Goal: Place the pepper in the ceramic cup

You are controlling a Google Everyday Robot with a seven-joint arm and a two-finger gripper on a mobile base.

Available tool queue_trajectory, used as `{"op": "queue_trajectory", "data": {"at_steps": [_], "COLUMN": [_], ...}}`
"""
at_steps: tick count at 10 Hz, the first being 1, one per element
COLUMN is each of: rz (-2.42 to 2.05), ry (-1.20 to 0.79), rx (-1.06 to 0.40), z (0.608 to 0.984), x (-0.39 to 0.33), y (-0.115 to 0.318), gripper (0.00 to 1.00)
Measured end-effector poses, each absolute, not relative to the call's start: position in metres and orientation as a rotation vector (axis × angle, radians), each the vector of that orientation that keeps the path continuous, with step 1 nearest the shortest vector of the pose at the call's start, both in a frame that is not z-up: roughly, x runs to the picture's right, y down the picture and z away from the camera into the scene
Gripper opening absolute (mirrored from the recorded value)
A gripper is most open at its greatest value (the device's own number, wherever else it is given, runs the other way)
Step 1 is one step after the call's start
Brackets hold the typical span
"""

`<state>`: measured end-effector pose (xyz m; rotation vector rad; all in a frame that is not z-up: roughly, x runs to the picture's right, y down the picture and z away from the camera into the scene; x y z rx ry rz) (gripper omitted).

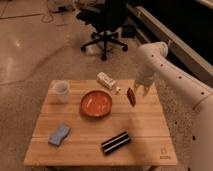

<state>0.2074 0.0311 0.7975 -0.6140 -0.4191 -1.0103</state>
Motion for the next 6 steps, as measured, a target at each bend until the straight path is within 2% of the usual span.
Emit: {"op": "queue_trajectory", "data": {"at_steps": [6], "rz": [-1.053], "ry": [-0.439], "rx": [-0.585], "z": [0.81], "x": [0.195], "y": [0.021], "gripper": [0.45]}}
